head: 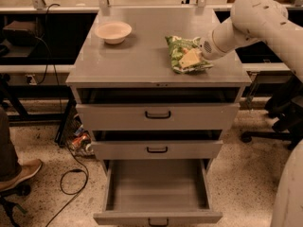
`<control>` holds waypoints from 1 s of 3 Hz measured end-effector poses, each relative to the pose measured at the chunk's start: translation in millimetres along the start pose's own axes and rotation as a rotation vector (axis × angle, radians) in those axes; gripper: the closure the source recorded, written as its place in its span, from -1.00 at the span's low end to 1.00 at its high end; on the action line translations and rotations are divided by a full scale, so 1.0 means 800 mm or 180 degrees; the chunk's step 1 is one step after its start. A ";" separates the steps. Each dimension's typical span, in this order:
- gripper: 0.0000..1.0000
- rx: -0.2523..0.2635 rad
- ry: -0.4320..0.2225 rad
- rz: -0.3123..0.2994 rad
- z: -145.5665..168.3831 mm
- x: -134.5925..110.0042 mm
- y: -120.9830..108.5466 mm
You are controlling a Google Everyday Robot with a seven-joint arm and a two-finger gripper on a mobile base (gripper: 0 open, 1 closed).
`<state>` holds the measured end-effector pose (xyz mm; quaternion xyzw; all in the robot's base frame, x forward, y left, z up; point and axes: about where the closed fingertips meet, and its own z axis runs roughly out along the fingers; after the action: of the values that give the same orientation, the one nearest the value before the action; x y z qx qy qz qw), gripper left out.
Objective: Place green jalapeno chip bag into bottom drawer
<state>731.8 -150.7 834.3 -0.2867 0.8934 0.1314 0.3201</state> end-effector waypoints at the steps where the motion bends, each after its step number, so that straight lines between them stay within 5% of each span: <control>1: 1.00 0.0000 -0.0001 0.0000 -0.001 -0.001 0.000; 2: 1.00 0.0065 -0.0129 -0.0153 -0.049 -0.004 0.023; 3: 1.00 0.0228 -0.0331 -0.0437 -0.147 0.003 0.076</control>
Offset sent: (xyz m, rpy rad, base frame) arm -0.1791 -0.0020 0.2083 -0.0761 -0.3829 0.1248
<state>635.3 -152.3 925.4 -0.3284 0.8579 0.0918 0.3843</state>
